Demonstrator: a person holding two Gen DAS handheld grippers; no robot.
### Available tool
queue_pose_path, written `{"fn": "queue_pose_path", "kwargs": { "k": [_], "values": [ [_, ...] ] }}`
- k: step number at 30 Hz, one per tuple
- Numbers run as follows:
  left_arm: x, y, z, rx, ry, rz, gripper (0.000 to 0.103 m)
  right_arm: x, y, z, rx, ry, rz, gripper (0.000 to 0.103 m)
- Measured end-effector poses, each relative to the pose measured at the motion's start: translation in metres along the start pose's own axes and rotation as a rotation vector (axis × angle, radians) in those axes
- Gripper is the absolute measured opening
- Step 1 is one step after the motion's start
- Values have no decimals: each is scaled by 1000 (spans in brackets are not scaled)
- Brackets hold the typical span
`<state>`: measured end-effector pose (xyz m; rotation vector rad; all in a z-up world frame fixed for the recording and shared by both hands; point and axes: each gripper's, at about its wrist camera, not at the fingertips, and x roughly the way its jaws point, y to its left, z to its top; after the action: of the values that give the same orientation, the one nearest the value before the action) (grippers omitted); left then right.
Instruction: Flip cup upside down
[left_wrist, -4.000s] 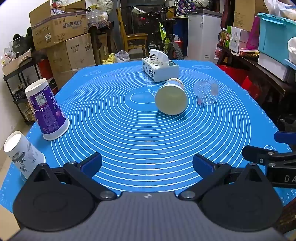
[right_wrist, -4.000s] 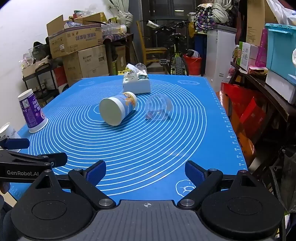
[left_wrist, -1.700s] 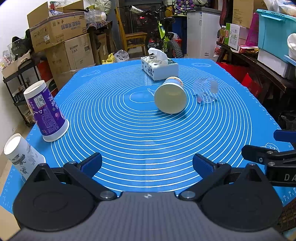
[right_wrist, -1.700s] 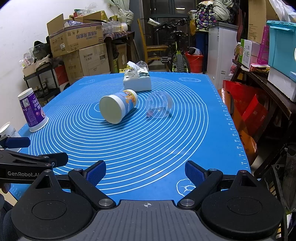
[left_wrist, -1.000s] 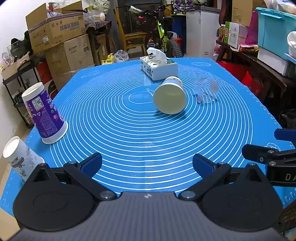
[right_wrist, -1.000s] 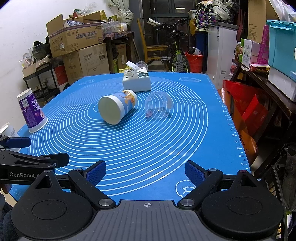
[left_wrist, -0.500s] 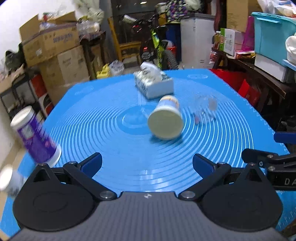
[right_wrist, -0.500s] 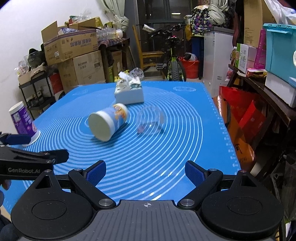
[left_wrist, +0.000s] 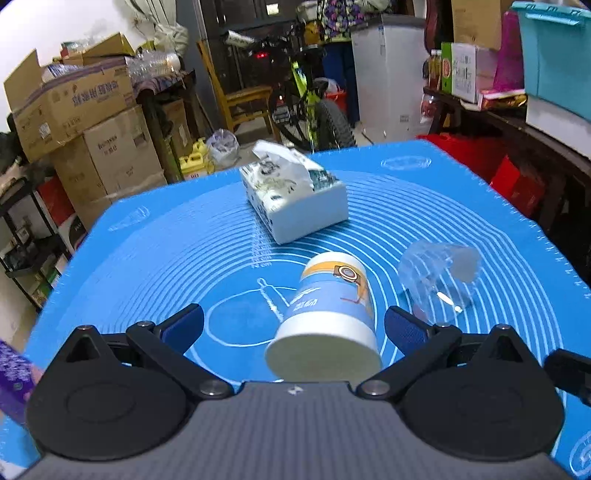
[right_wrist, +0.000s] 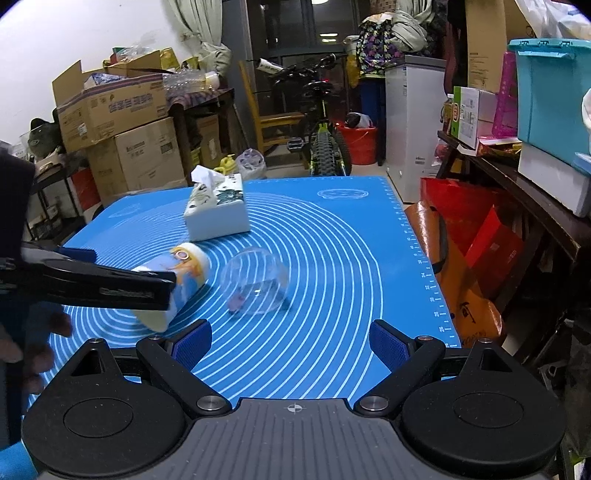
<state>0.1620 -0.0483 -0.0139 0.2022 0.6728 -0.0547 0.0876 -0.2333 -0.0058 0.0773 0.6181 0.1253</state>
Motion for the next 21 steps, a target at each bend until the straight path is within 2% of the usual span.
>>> {"fn": "queue_pose_path", "kwargs": {
  "k": [6,7,8,10,16,21],
  "values": [
    [26,2,-1,-41,84,-25,102,10,1,-1,-5,11,8,93],
    [28,4,-1,-54,95,-35,96,11,2,-2,-4,13,9,93],
    [30,6,-1,-63,110,-52,83,12,2,-3,-3,15,11,93],
    [32,7,-1,-73,144,-91,71,13,2,-3,-1,19,11,93],
    [15,8,-2,-79,161,-89,69,7,1,-5,4,13,15,93],
    [-28,10,-12,-89,147,-98,70,-7,1,-6,13,0,24,93]
  ]
}}
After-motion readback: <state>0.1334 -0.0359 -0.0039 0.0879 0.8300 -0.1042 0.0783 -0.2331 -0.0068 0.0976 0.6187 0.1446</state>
